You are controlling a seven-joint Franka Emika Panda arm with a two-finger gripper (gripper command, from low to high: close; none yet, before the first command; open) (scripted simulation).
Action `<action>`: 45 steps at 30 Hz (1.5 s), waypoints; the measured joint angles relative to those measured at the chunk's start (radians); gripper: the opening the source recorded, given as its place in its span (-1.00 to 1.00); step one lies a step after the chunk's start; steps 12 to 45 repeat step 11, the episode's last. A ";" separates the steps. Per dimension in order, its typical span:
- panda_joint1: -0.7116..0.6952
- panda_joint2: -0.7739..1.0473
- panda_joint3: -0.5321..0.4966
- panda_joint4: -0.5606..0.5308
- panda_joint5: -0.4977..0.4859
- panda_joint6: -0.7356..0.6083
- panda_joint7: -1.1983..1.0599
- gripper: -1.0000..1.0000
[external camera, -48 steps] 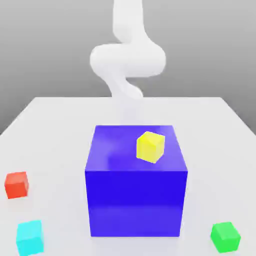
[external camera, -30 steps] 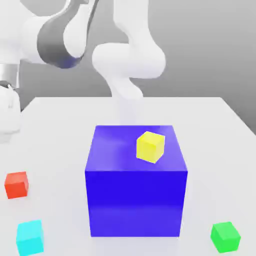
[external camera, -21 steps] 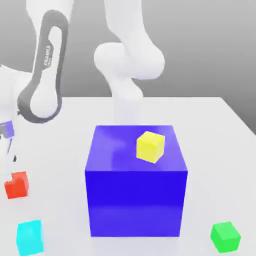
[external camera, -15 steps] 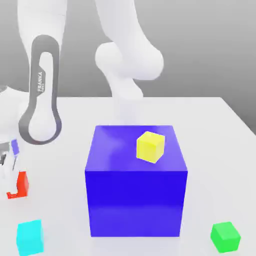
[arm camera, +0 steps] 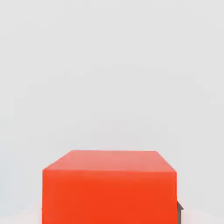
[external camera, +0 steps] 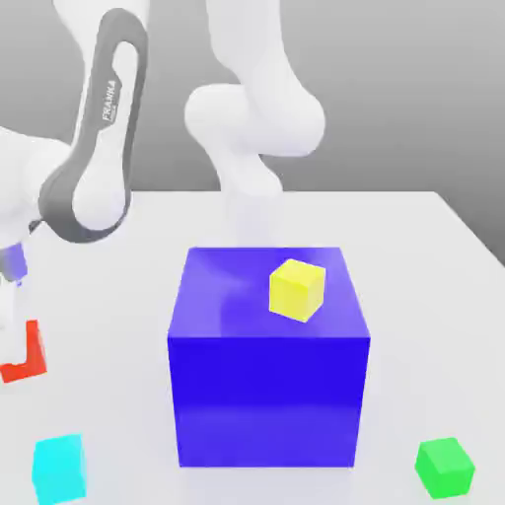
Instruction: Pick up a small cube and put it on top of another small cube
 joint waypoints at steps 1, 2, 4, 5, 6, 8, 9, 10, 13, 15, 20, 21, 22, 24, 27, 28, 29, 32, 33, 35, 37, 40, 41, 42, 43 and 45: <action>0.021 0.004 0.020 0.029 -0.009 -0.024 -0.003 -1.00; 0.042 0.008 0.041 0.057 -0.017 -0.048 -0.006 -1.00; 0.073 0.033 0.073 0.100 -0.025 -0.065 -0.013 -1.00; 0.077 0.061 0.080 0.108 -0.021 -0.044 -0.018 -1.00; 0.077 0.094 0.086 0.112 -0.015 -0.016 -0.023 -1.00; 0.073 0.155 0.096 0.117 -0.004 0.040 -0.032 1.00; 0.073 0.155 0.096 0.117 -0.004 0.040 -0.032 1.00; 0.073 0.155 0.096 0.117 -0.004 0.040 -0.032 1.00; 0.073 0.155 0.096 0.117 -0.004 0.040 -0.032 1.00; 0.073 0.155 0.096 0.117 -0.004 0.040 -0.032 1.00; 0.073 0.155 0.096 0.117 -0.004 0.040 -0.032 1.00; 0.073 0.155 0.096 0.117 -0.004 0.040 -0.032 1.00; 0.073 0.155 0.096 0.117 -0.004 0.040 -0.032 1.00; 0.073 0.155 0.096 0.117 -0.004 0.040 -0.032 1.00; 0.073 0.155 0.096 0.117 -0.004 0.040 -0.032 1.00; 0.073 0.155 0.096 0.117 -0.004 0.040 -0.032 1.00; 0.073 0.155 0.096 0.117 -0.004 0.040 -0.032 1.00; 0.073 0.155 0.096 0.117 -0.004 0.040 -0.032 1.00; 0.073 0.155 0.096 0.117 -0.004 0.040 -0.032 1.00; 0.073 0.155 0.096 0.117 -0.004 0.040 -0.032 1.00; 0.073 0.155 0.096 0.117 -0.004 0.040 -0.032 1.00; 0.073 0.155 0.096 0.117 -0.004 0.040 -0.032 1.00; 0.073 0.155 0.096 0.117 -0.004 0.040 -0.032 1.00; 0.073 0.155 0.096 0.117 -0.004 0.040 -0.032 1.00; 0.073 0.155 0.096 0.117 -0.004 0.040 -0.032 1.00; 0.073 0.155 0.096 0.117 -0.004 0.040 -0.032 1.00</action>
